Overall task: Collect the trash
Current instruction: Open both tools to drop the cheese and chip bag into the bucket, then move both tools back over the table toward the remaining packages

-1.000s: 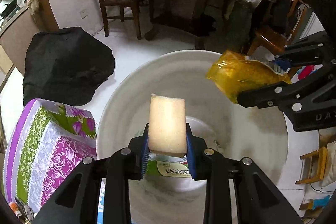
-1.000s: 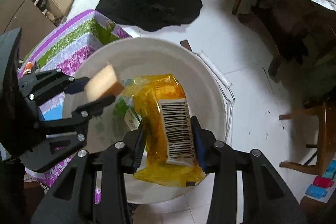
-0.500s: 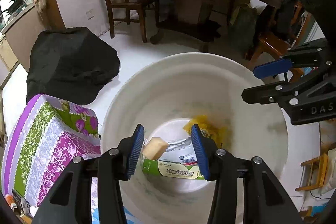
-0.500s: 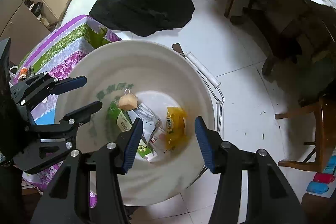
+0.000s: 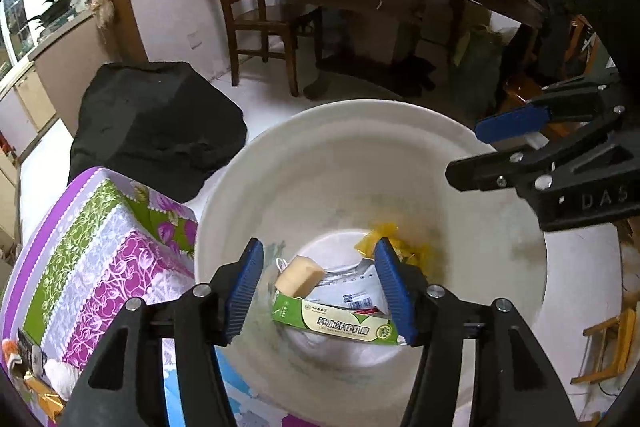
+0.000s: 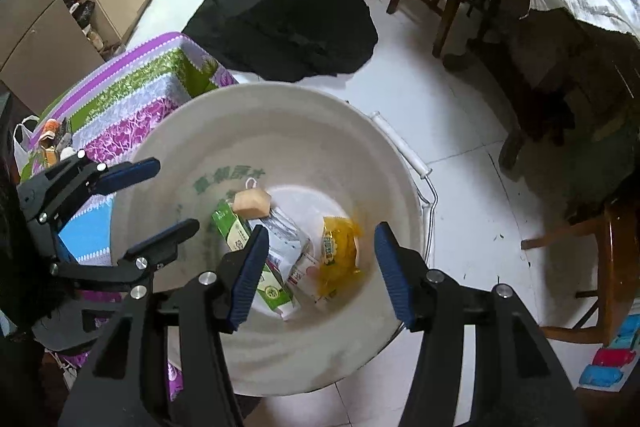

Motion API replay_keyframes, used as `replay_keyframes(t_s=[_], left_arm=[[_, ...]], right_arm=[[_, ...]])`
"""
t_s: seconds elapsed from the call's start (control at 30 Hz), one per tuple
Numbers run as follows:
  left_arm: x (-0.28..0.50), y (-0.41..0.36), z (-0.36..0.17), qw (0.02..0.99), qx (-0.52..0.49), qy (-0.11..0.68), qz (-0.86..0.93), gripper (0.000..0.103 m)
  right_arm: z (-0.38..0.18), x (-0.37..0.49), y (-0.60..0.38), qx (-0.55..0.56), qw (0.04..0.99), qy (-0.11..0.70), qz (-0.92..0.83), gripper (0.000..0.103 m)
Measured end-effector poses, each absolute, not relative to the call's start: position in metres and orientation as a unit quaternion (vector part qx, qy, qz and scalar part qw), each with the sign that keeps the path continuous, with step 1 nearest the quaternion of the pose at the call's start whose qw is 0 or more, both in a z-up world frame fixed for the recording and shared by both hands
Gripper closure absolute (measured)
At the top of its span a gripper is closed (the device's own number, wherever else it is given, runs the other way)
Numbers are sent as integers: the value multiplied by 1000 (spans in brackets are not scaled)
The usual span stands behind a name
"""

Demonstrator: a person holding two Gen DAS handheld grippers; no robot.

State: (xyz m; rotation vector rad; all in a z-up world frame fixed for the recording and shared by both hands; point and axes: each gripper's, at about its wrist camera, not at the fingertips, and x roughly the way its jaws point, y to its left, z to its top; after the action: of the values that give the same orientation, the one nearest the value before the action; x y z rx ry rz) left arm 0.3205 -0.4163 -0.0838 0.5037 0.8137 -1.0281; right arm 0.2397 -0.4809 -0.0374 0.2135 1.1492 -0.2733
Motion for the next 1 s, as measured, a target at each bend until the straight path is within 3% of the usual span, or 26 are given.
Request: replay_keyframes(t_s=[0.57,0.67,1.0], left_arm=[[305,-341,-53,851,162,326,-378,44],[288,-298,-40,869,149,308,-357,36],[250,-114,-41,909,103,305,-265,36]], right_arm=[[-18,211,-435,105,856,489,-129,49],[-9,196,-414,109,871,464,-116,48],[-6,174,-291,51,907,417,-27,43]])
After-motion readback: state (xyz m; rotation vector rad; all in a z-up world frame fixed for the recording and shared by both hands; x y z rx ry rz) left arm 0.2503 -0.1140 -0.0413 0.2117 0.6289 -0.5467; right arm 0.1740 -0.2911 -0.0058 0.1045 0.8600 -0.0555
